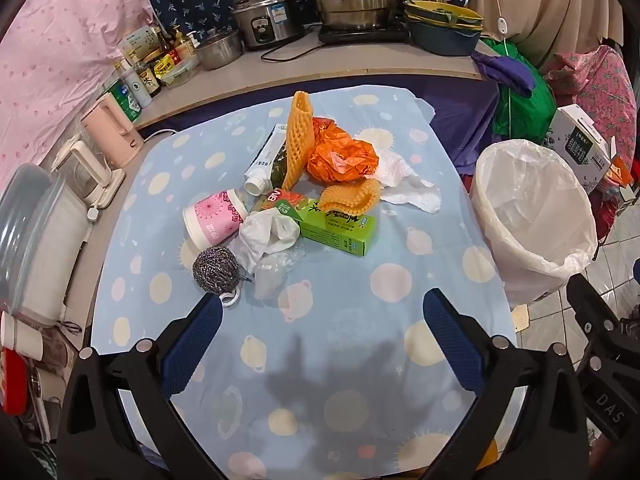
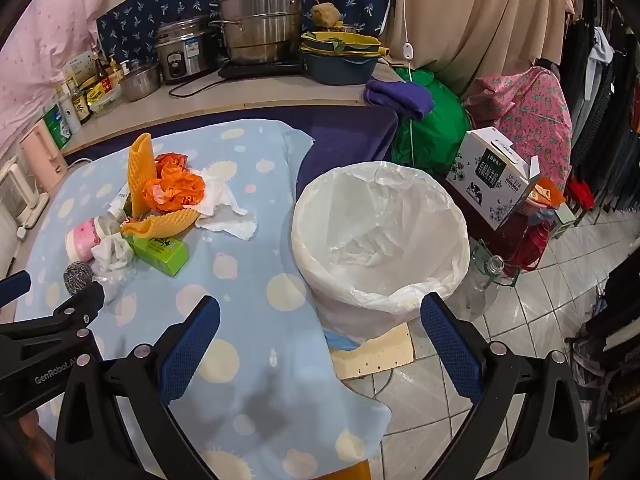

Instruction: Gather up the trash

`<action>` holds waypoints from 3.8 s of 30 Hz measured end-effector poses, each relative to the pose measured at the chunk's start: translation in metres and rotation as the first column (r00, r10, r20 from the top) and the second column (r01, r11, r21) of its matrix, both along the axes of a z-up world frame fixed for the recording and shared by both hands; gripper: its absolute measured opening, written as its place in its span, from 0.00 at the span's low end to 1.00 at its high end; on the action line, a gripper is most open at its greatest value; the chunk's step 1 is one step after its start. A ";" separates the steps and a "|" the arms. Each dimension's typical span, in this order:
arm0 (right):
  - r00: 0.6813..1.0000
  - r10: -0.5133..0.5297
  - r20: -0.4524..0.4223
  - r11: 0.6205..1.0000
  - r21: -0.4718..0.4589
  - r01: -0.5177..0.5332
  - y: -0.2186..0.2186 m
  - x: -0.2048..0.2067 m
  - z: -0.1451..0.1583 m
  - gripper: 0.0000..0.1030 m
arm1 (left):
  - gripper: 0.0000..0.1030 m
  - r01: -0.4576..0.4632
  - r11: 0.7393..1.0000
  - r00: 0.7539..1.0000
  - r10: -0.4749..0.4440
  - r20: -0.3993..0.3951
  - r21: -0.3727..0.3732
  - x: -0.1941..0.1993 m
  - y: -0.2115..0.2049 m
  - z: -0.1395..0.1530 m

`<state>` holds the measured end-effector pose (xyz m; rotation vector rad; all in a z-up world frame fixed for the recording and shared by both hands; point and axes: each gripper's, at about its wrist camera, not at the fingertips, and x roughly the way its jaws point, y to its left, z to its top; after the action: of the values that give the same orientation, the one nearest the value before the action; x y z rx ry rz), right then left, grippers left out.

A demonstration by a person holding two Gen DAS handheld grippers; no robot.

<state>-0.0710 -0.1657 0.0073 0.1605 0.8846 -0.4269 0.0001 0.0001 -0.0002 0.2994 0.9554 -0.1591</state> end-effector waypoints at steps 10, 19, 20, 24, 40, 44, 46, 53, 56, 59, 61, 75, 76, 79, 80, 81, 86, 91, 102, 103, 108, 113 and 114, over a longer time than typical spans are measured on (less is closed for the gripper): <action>1.000 0.000 -0.003 1.000 0.006 0.000 0.000 -0.001 -0.001 0.93 | 0.93 0.009 1.000 1.000 -0.010 -0.010 -0.015 0.000 0.006 0.001; 1.000 -0.004 0.000 1.000 0.005 0.004 -0.001 -0.001 0.004 0.93 | 0.93 0.009 1.000 1.000 -0.009 -0.007 -0.002 -0.001 -0.002 0.000; 1.000 -0.003 0.001 1.000 0.004 0.003 -0.001 -0.002 0.004 0.93 | 0.93 0.009 1.000 1.000 -0.009 -0.007 -0.004 -0.001 -0.002 0.000; 1.000 -0.005 0.002 1.000 0.006 0.005 -0.002 -0.004 0.004 0.93 | 0.93 0.014 1.000 1.000 -0.014 -0.007 0.002 -0.002 -0.005 0.000; 1.000 -0.018 0.009 1.000 0.019 0.018 -0.007 -0.005 0.005 0.93 | 0.93 0.020 1.000 1.000 -0.020 -0.007 0.005 -0.003 -0.010 0.001; 1.000 -0.024 0.014 0.999 0.022 0.023 -0.008 -0.006 0.005 0.93 | 0.93 0.025 1.000 1.000 -0.025 -0.005 0.008 -0.003 -0.012 0.001; 1.000 -0.025 0.016 0.999 0.020 0.025 -0.008 -0.006 0.005 0.93 | 0.93 0.031 0.999 1.000 -0.031 -0.002 0.012 -0.002 -0.013 0.002; 0.999 -0.033 0.026 0.999 0.026 0.033 -0.010 -0.007 0.007 0.93 | 0.93 0.038 0.999 0.999 -0.038 0.003 0.014 -0.003 -0.014 0.003; 0.999 -0.033 0.029 0.999 0.028 0.032 -0.011 -0.006 0.006 0.93 | 0.93 0.037 0.999 0.999 -0.037 0.003 0.014 -0.003 -0.014 0.003; 0.999 -0.032 0.029 0.999 0.030 0.031 -0.010 -0.006 0.006 0.93 | 0.93 0.037 0.999 0.999 -0.037 0.003 0.014 -0.003 -0.014 0.003; 0.999 -0.029 0.028 0.999 0.029 0.028 -0.009 -0.006 0.006 0.93 | 0.93 0.036 0.999 0.999 -0.036 0.003 0.013 -0.003 -0.014 0.003; 0.999 -0.026 0.029 0.999 0.030 0.025 -0.008 -0.005 0.006 0.93 | 0.93 0.034 0.999 0.999 -0.034 0.004 0.014 -0.002 -0.012 0.005; 0.999 -0.026 0.029 0.999 0.030 0.025 -0.008 -0.005 0.006 0.93 | 0.93 0.034 0.999 0.999 -0.034 0.004 0.014 -0.002 -0.012 0.004; 0.999 -0.028 0.029 0.999 0.030 0.027 -0.008 -0.005 0.006 0.93 | 0.93 0.033 0.999 0.999 -0.033 0.004 0.014 -0.002 -0.012 0.004; 0.999 -0.027 0.029 0.999 0.030 0.026 -0.008 -0.005 0.006 0.93 | 0.93 0.034 0.999 0.999 -0.034 0.004 0.013 -0.002 -0.012 0.004; 0.999 -0.027 0.029 0.999 0.030 0.026 -0.008 -0.005 0.006 0.93 | 0.93 0.033 0.999 0.999 -0.033 0.004 0.014 -0.002 -0.012 0.004; 0.999 -0.026 0.029 0.999 0.028 0.026 -0.007 -0.005 0.006 0.93 | 0.93 0.035 0.999 0.999 -0.035 0.003 0.014 -0.003 -0.012 0.004; 0.999 -0.025 0.029 0.999 0.027 0.024 -0.004 -0.004 0.006 0.93 | 0.93 0.034 0.999 0.999 -0.034 0.004 0.013 -0.003 -0.012 0.004; 0.999 -0.014 0.029 1.000 0.026 0.013 -0.001 -0.002 0.006 0.93 | 0.93 0.033 0.999 0.999 -0.033 0.004 0.014 -0.003 -0.012 0.004; 1.000 -0.009 0.028 1.000 0.027 0.008 0.001 -0.002 0.006 0.93 | 0.93 0.033 0.999 0.999 -0.034 0.003 0.014 -0.003 -0.012 0.004; 1.000 0.008 0.023 1.000 0.025 -0.009 0.007 -0.001 0.004 0.93 | 0.93 0.034 0.999 0.999 -0.034 0.003 0.013 -0.002 -0.011 0.004; 1.000 0.010 0.023 1.000 0.026 -0.011 0.007 -0.001 0.004 0.93 | 0.93 0.034 0.999 0.999 -0.034 0.002 0.013 -0.002 -0.011 0.004; 1.000 0.010 0.023 1.000 0.026 -0.011 0.007 -0.001 0.004 0.93 | 0.93 0.034 0.999 0.999 -0.034 0.002 0.013 -0.002 -0.011 0.004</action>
<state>-0.0724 -0.1582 0.0109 0.1845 0.8686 -0.4028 -0.0022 -0.0107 0.0039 0.3280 0.9500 -0.1833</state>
